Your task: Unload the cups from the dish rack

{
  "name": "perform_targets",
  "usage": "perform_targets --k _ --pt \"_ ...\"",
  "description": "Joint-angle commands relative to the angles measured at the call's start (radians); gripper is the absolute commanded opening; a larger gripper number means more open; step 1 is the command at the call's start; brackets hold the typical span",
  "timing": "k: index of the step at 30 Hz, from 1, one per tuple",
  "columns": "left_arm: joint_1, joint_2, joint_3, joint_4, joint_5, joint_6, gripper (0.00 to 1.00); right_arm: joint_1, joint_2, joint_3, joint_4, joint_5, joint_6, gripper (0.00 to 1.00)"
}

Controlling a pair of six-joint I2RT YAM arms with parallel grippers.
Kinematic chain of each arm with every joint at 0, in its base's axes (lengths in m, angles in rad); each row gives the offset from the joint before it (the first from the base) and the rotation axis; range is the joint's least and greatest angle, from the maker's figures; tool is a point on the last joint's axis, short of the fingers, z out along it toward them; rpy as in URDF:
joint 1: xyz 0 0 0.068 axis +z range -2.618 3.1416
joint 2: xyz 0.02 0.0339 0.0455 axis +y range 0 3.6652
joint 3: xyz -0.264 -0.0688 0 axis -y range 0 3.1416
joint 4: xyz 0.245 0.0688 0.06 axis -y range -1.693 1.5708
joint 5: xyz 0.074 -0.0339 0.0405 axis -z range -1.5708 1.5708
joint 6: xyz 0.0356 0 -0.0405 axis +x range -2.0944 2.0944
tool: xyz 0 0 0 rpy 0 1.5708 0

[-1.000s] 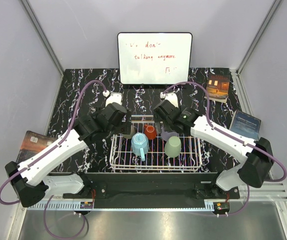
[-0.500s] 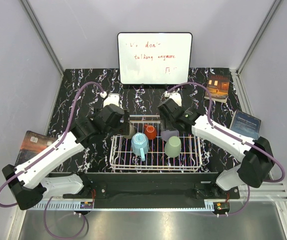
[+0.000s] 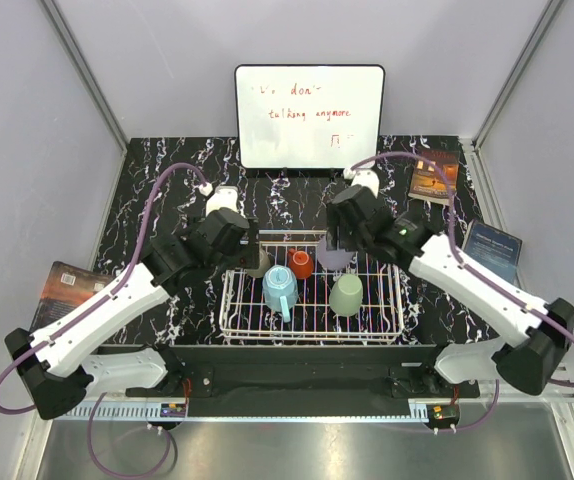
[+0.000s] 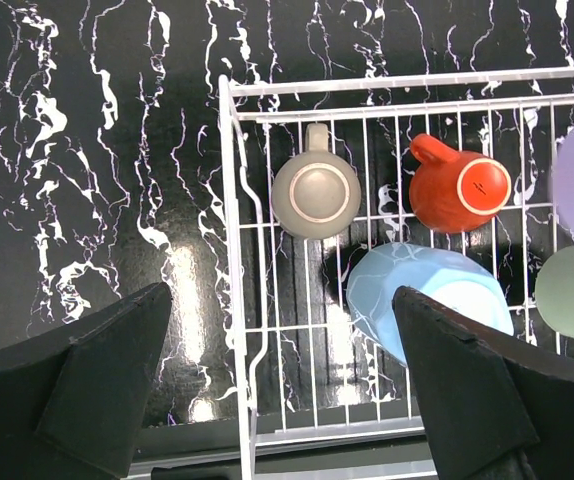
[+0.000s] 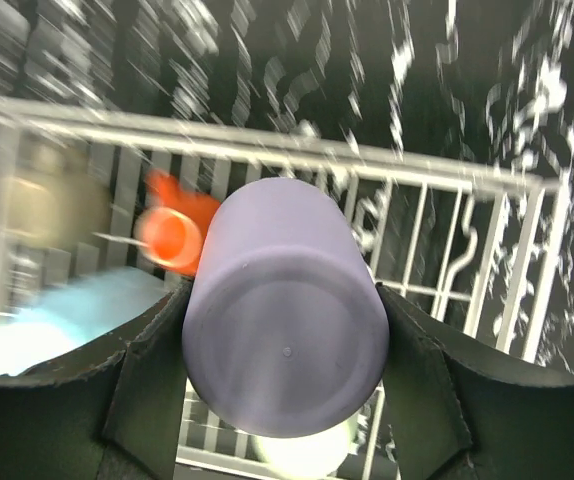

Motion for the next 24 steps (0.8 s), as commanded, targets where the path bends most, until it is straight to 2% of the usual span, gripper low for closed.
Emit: perform_targets --k 1,5,8,9,10,15,18,19,21,24 --pt "0.0 -0.011 0.063 0.047 -0.053 -0.025 0.99 -0.004 -0.073 0.183 -0.005 0.014 -0.01 0.0" --pt "0.006 -0.051 0.077 0.087 -0.057 -0.047 0.99 -0.057 -0.128 0.22 0.046 -0.054 0.037 0.0" --pt "0.044 -0.132 0.042 0.188 0.04 -0.068 0.99 -0.204 -0.212 0.113 0.21 -0.275 0.118 0.0" --pt "0.061 -0.176 0.017 0.246 0.074 -0.083 0.99 -0.241 -0.232 0.051 0.259 -0.414 0.175 0.0" --pt "0.094 -0.195 0.006 0.274 0.141 -0.093 0.99 -0.298 -0.263 0.021 0.353 -0.478 0.203 0.0" --pt "0.176 -0.262 -0.047 0.455 0.356 -0.123 0.99 -0.333 -0.275 -0.109 0.604 -0.749 0.363 0.0" --pt "0.194 -0.278 -0.076 0.565 0.483 -0.129 0.99 -0.338 -0.265 -0.192 0.837 -0.879 0.494 0.0" --pt "0.196 -0.279 -0.086 0.592 0.54 -0.133 0.99 -0.338 -0.254 -0.214 0.962 -0.909 0.532 0.0" --pt "0.197 -0.288 -0.115 0.661 0.566 -0.148 0.99 -0.338 -0.233 -0.258 1.104 -0.963 0.62 0.0" --pt "0.199 -0.304 -0.147 0.712 0.562 -0.163 0.99 -0.34 -0.213 -0.278 1.167 -0.992 0.665 0.0"
